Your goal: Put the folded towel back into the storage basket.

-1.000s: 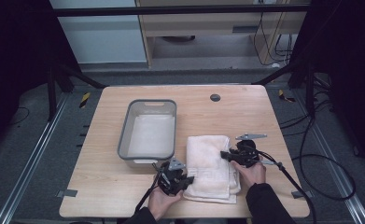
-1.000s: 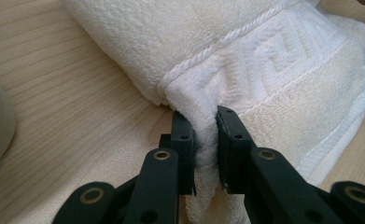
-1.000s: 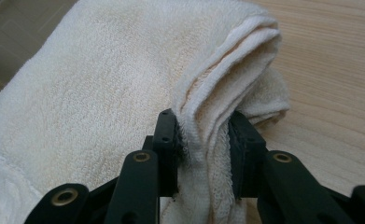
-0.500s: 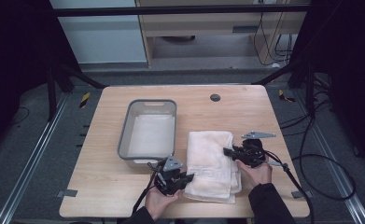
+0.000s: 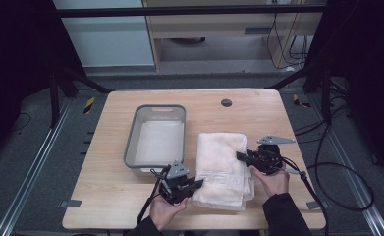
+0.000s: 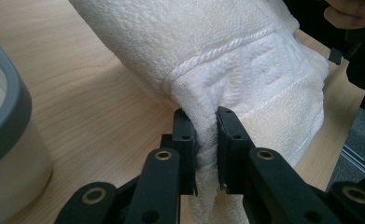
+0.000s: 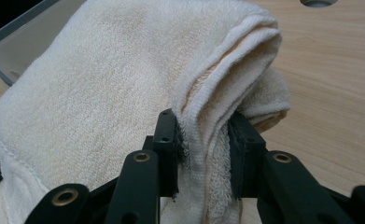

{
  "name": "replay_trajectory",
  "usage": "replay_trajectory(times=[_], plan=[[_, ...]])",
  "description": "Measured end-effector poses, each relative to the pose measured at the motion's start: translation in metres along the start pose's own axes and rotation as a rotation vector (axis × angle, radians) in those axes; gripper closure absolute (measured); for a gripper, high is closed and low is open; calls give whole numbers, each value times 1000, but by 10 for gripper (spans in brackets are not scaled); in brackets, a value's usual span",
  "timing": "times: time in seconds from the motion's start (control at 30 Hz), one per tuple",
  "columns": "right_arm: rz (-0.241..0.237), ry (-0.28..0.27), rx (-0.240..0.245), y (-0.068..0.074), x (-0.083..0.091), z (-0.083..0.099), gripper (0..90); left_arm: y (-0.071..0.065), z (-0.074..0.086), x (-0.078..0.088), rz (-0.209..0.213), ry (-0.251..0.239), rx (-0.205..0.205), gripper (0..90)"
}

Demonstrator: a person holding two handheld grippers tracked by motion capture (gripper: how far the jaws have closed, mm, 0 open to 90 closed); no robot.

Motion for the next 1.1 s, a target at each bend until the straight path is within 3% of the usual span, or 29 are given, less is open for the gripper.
replay_trajectory(times=[0.43,1.1], plan=[[12,-55,35,7,9,-21,689,-3,-23,11,9,-54,-18,796],[36,-168,41,11,21,-60,691,-3,-63,24,2,-162,-36,800]])
Point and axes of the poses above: each handheld gripper's, and its own axes: x roughly backward along the jaws, z roughly out of its underside, y roughly to its left, the point moved 8 cm from there along -x, roughly forward along the jaws, and after that the axes turned 9 degrees about -y, right-handed, at the moved point
